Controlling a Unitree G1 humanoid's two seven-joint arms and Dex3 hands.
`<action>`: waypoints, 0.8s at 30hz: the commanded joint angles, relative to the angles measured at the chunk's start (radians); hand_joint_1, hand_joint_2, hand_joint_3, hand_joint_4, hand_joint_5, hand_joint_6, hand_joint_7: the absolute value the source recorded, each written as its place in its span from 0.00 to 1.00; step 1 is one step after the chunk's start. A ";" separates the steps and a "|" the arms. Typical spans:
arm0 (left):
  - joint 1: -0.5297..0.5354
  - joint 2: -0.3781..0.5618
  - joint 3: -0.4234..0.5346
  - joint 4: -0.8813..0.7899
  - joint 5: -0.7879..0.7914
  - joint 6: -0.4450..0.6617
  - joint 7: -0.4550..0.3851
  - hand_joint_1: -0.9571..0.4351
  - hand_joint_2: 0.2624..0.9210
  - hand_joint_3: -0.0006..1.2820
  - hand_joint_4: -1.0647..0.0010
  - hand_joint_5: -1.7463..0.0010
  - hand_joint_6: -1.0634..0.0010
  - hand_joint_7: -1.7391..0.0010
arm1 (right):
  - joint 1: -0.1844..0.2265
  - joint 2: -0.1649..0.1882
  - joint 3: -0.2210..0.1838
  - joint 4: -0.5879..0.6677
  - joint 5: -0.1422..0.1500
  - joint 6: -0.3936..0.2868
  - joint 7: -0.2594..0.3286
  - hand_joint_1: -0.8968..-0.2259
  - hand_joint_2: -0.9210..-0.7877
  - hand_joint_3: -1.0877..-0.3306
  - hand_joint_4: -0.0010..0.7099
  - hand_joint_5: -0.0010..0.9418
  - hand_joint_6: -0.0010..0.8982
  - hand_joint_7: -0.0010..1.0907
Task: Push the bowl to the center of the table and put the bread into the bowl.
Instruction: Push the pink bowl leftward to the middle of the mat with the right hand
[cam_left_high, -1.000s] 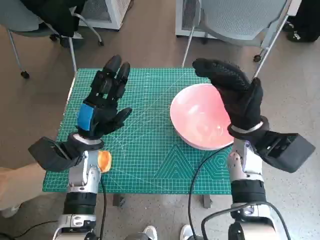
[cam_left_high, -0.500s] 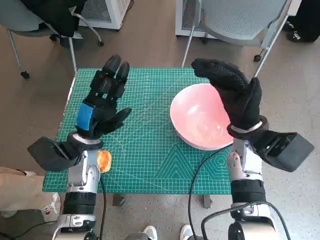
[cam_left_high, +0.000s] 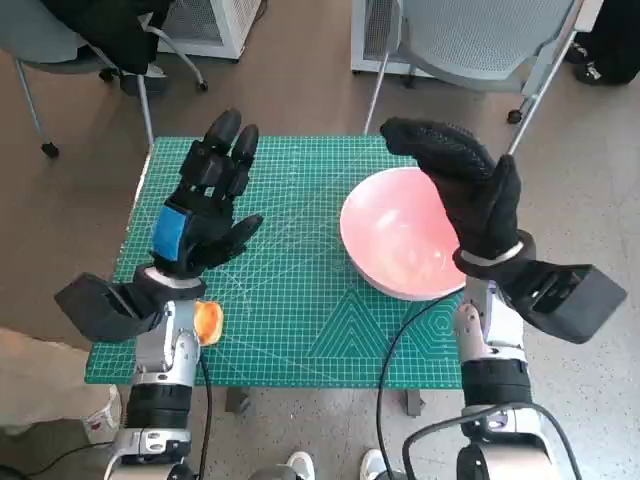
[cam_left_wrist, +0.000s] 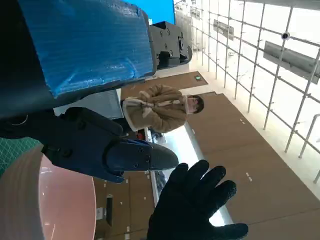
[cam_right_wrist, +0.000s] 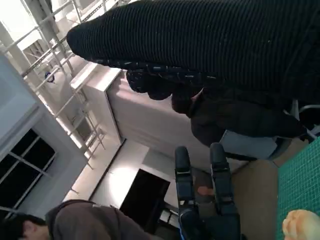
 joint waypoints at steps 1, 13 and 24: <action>-0.017 0.004 -0.002 -0.008 0.000 0.001 0.002 0.29 1.00 0.19 0.95 1.00 0.88 0.87 | 0.006 -0.018 -0.016 0.020 0.012 0.008 0.017 0.36 0.00 0.37 0.08 0.00 0.00 0.25; -0.013 -0.001 0.001 0.007 -0.002 -0.007 -0.001 0.29 1.00 0.19 0.95 1.00 0.88 0.87 | -0.069 -0.110 -0.120 0.234 0.027 -0.051 0.040 0.37 0.00 0.37 0.09 0.01 0.01 0.26; -0.014 -0.005 0.003 0.013 -0.002 -0.008 0.002 0.29 1.00 0.18 0.95 1.00 0.88 0.87 | -0.169 -0.223 -0.171 0.532 -0.079 -0.074 -0.154 0.37 0.00 0.30 0.10 0.00 0.08 0.16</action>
